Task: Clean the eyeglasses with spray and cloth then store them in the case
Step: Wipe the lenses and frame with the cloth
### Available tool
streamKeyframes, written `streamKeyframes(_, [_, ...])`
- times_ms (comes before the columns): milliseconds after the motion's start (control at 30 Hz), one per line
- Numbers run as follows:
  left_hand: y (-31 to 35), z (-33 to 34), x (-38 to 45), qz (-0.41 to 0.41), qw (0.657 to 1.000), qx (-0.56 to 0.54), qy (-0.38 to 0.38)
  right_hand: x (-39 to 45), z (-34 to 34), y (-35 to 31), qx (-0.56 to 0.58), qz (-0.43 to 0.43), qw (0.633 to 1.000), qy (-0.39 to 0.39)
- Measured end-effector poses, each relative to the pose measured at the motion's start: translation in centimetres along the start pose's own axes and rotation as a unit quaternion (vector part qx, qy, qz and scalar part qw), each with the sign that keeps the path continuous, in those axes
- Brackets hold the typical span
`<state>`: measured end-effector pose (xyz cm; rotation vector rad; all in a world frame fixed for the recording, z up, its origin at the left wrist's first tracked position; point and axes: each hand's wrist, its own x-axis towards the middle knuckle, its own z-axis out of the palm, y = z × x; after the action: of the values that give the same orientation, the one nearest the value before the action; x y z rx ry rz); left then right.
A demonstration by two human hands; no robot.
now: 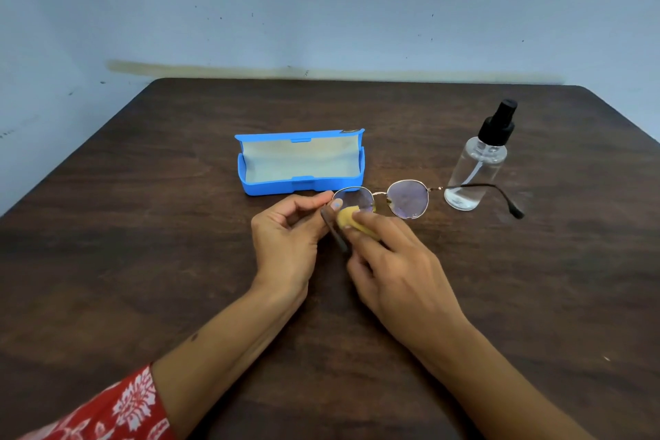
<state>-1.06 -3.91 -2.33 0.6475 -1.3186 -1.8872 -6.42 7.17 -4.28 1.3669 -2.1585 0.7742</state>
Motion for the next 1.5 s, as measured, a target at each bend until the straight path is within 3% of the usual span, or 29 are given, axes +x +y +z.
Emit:
streamKeyframes(333, [0.05, -0.01, 0.07, -0.007, 1.0, 0.014, -0.011, 0.13, 0.13, 0.49, -0.025, 0.047, 0.999, 0.006])
streamKeyframes(933, [-0.03, 0.03, -0.19, 0.04, 0.997, 0.07, -0.011, 0.16, -0.12, 0.09, 0.004, 0.003, 1.0, -0.006])
streamKeyframes(1500, [-0.31, -0.08, 0.24, 0.065, 0.995, 0.078, 0.004, 0.25, -0.3, 0.03, -0.022, 0.037, 0.999, 0.02])
